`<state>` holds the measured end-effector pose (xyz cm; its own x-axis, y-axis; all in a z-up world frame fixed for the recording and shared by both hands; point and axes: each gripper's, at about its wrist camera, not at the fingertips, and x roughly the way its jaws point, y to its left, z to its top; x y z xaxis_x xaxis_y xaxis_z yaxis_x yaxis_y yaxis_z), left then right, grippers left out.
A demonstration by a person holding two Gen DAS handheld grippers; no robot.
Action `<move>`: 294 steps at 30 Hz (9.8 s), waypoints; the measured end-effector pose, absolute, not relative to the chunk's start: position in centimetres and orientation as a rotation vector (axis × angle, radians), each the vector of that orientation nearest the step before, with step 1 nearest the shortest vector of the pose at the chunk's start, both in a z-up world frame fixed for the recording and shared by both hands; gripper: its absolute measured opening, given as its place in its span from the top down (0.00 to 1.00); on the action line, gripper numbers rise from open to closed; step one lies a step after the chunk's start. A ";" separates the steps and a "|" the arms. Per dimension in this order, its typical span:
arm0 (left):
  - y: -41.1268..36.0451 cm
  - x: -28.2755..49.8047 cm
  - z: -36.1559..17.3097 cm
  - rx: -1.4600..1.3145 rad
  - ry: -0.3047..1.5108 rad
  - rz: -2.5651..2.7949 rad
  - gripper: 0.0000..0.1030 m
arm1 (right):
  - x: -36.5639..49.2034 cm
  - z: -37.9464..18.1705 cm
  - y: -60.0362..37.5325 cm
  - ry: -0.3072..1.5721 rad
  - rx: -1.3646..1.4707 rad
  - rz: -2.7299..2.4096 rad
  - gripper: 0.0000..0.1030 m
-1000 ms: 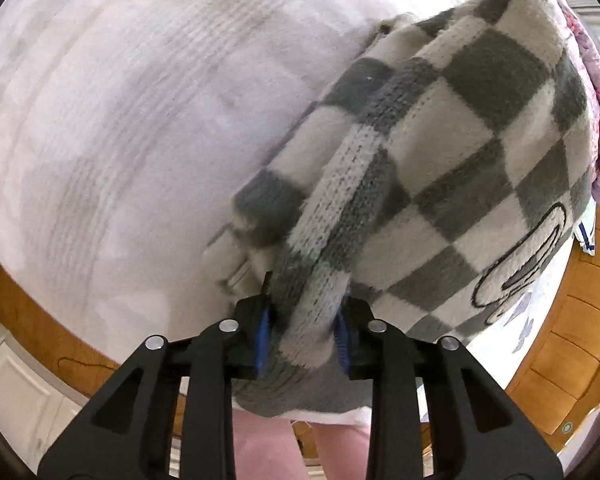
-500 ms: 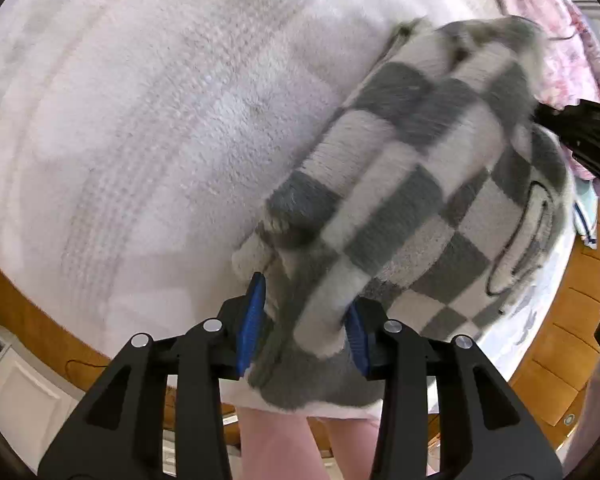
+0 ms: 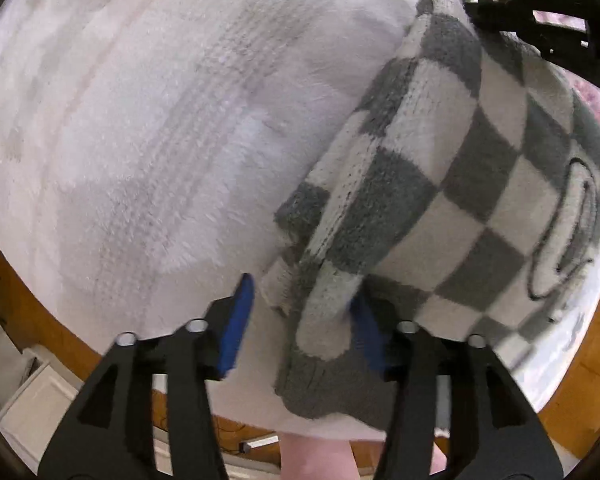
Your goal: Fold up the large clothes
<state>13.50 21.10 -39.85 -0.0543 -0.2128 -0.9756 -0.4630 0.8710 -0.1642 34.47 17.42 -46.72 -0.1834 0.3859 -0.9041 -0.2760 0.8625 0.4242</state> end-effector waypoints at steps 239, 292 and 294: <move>-47.0 28.4 -44.8 -0.241 1.484 -0.415 0.33 | 17.0 -41.7 -81.1 1.365 0.472 -0.263 0.12; -47.6 23.3 -45.3 0.039 1.399 -0.451 0.96 | 11.6 -45.1 -66.8 1.439 0.622 -0.212 0.77; -47.7 23.1 -46.6 0.045 1.393 -0.436 0.96 | 11.7 -47.3 -65.7 1.444 0.543 -0.236 0.77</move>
